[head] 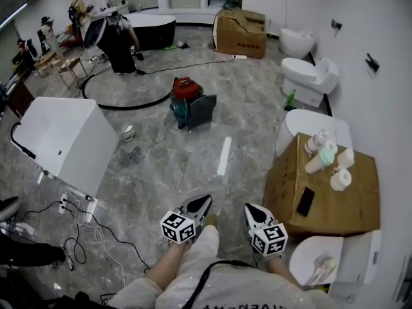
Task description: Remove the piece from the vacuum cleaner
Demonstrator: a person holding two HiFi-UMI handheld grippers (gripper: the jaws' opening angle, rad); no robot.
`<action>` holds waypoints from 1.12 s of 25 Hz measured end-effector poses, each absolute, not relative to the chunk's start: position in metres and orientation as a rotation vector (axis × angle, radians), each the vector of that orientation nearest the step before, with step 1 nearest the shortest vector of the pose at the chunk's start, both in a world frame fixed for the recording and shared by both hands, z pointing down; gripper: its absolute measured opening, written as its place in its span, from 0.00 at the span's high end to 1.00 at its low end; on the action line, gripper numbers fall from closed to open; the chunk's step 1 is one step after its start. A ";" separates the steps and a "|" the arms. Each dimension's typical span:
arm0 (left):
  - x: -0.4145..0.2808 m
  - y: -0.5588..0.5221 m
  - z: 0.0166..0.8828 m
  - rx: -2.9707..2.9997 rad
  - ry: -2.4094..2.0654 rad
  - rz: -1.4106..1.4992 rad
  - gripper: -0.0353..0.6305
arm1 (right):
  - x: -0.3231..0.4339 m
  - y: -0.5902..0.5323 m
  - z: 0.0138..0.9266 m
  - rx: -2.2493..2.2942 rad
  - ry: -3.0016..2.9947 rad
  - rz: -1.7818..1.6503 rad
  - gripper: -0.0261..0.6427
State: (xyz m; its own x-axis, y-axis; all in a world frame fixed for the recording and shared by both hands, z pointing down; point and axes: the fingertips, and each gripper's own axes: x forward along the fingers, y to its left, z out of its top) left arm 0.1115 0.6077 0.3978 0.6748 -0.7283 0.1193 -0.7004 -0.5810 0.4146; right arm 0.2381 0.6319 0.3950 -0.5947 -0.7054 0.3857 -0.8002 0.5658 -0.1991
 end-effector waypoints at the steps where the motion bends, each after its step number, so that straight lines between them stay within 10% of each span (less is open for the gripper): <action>1: 0.113 0.591 0.398 2.468 -1.101 -0.088 0.91 | 0.237 0.616 0.395 1.245 -2.534 0.516 0.94; 28: 0.115 0.315 0.417 2.437 -1.020 -0.061 0.91 | 0.242 0.348 0.421 1.310 -2.435 0.636 0.94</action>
